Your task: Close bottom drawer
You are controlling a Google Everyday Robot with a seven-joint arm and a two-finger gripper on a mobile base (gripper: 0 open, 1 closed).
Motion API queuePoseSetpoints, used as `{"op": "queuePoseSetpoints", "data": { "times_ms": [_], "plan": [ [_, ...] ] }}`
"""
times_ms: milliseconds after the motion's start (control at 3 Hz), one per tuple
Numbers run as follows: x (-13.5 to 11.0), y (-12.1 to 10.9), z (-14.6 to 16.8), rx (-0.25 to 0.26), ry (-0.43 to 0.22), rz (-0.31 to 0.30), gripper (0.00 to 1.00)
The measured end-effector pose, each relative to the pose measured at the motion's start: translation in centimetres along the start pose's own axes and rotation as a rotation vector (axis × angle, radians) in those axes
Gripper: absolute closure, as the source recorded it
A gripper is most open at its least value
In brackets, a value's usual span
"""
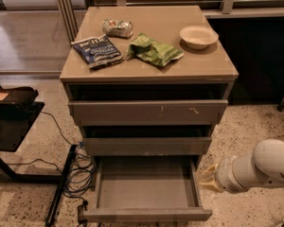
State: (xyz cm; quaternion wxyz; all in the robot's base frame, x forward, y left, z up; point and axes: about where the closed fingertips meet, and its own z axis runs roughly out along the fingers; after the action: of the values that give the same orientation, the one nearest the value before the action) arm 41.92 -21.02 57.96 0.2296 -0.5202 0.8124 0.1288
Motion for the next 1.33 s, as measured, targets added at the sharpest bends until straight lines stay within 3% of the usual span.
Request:
{"op": "queuePoseSetpoints", "data": {
  "times_ms": [667,1333],
  "plan": [
    [3.5,0.0,6.9,-0.02,-0.015,-0.003,1.0],
    [7.8,0.0,13.8,-0.014,-0.075,0.017,1.0]
  ]
}}
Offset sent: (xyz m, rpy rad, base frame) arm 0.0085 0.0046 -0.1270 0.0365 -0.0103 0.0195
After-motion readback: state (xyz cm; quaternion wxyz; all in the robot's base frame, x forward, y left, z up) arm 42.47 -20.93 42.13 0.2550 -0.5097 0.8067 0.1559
